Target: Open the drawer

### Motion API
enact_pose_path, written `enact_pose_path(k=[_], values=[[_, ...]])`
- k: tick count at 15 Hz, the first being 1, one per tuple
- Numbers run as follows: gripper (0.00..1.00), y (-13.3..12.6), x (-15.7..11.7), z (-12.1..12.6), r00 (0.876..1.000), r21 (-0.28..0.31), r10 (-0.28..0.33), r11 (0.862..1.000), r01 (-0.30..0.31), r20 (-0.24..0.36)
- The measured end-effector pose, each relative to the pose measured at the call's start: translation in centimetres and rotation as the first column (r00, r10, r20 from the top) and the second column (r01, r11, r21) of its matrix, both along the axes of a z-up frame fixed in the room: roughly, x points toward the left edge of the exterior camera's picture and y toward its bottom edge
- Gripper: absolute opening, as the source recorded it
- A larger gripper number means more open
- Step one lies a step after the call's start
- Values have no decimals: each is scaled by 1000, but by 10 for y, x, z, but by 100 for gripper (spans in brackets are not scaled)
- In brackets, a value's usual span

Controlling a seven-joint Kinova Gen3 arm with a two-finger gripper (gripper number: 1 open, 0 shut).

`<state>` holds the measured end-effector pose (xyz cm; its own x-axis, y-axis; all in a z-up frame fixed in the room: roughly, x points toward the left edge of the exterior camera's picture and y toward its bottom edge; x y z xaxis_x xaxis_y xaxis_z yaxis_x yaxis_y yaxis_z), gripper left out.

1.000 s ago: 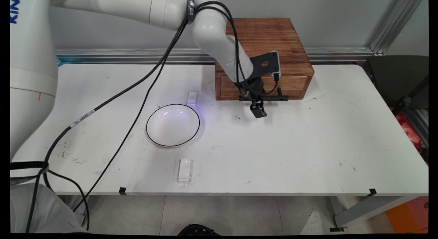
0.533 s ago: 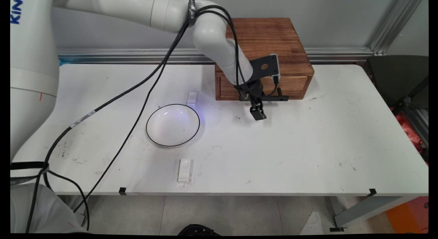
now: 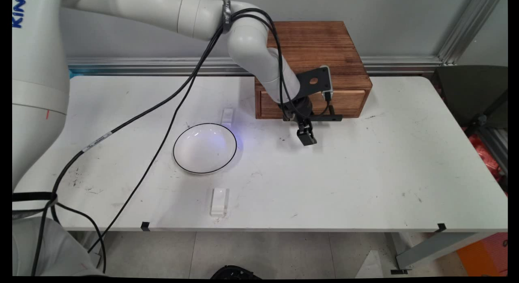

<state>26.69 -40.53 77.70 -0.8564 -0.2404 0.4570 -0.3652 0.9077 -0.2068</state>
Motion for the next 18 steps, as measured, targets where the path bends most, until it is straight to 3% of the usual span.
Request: enact_pose_path(k=[18], values=[[100,49,-11,6,1000,52,-5,999,6,-24]])
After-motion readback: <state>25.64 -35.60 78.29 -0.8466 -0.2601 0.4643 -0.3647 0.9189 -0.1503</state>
